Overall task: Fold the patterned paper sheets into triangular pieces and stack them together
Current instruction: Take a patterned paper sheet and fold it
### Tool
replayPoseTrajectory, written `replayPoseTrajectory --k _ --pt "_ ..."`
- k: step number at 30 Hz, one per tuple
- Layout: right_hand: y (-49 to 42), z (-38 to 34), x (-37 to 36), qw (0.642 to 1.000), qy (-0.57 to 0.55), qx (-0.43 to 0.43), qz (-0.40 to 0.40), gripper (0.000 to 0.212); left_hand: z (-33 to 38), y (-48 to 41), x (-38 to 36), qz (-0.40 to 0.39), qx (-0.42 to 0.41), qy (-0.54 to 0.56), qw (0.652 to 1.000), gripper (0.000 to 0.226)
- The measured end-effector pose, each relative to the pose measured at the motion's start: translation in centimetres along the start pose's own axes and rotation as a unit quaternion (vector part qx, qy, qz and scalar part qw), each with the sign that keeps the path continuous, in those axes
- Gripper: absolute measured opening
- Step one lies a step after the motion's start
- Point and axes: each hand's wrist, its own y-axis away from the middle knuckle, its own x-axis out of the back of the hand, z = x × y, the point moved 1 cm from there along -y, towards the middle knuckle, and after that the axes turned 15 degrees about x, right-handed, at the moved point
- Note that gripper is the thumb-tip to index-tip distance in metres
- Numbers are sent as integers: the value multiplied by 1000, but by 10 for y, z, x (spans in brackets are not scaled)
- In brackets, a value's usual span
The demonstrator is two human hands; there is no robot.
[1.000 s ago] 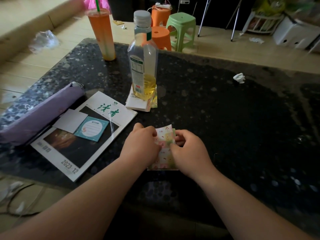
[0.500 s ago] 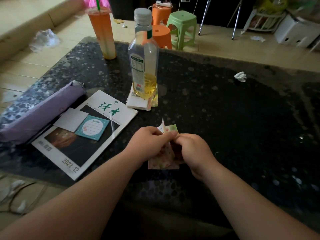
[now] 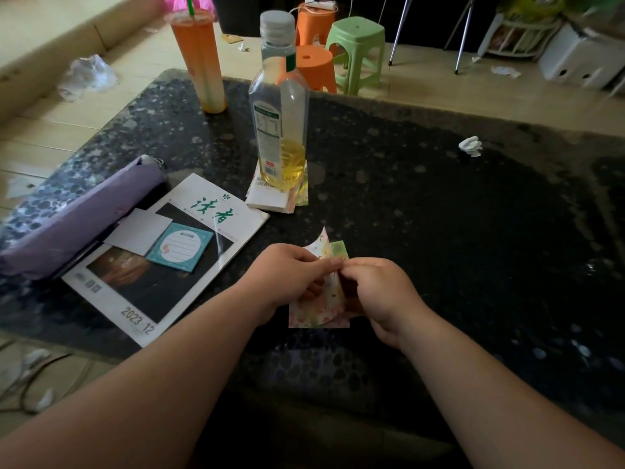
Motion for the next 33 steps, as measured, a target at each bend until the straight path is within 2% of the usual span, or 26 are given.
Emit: replayPoseTrajectory --k 7,13,16,19,22,25,27,30,33 --pt "-1 -2 1 1000 -8 -9 -3 43 2 3 -1 10 0 -20 1000 40" --pt "0 -4 0 1000 -9 -12 -9 34 3 2 3 0 36 -23 999 16" --pt "0 -5 0 1000 -2 -10 -6 31 4 4 6 7 45 -11 999 20" --pt "-4 -6 7 992 107 23 56 27 13 10 13 39 28 -11 999 22" --pt "-3 -10 17 974 184 82 99 8 29 23 23 46 19 4 999 14" --pt "-1 -10 30 979 140 89 119 24 40 35 24 -14 22 94 995 17" --pt "4 -14 40 978 108 94 153 24 42 40 20 -69 25 140 987 20" --pt "14 -13 61 979 60 72 181 18 45 41 3 -102 14 134 986 23" --pt "30 -10 86 988 -14 32 148 25 47 42 -28 -123 -2 104 987 12"
